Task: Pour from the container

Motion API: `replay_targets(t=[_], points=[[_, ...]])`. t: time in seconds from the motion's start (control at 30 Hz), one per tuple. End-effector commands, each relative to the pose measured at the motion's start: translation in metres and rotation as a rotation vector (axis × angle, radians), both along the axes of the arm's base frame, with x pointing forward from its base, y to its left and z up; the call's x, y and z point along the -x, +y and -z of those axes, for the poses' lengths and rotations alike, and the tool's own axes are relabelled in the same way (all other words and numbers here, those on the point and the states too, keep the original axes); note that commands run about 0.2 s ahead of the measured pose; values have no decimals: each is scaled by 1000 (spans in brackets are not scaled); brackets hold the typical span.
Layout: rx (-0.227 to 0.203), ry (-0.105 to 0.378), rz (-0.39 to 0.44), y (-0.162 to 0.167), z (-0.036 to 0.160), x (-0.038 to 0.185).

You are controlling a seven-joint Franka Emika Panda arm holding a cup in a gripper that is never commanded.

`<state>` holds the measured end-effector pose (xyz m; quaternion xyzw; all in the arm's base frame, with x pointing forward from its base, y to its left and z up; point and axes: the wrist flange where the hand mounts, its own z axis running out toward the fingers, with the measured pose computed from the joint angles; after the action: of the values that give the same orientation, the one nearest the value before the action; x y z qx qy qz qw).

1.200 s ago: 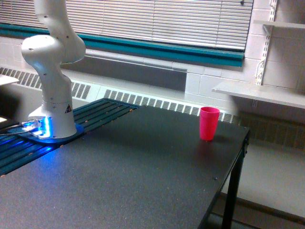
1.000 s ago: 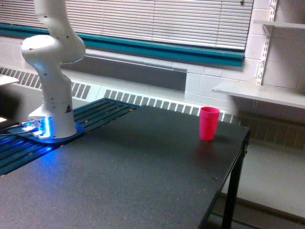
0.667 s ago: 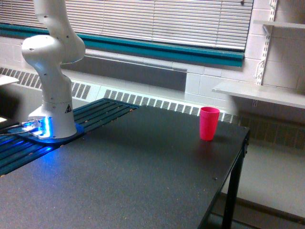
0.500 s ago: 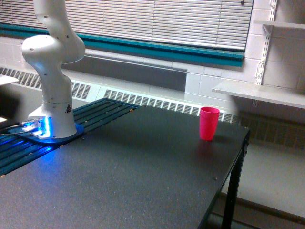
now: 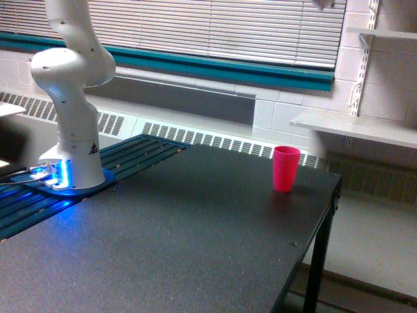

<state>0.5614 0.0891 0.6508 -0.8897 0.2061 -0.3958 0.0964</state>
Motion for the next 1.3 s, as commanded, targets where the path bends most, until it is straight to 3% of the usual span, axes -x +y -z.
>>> replay_targets(t=[0.03,0.77,1.3], points=[[50,21,-89,35,25,10],[148,175,-250,85,133,31],[149,304,-308,99,208,50]])
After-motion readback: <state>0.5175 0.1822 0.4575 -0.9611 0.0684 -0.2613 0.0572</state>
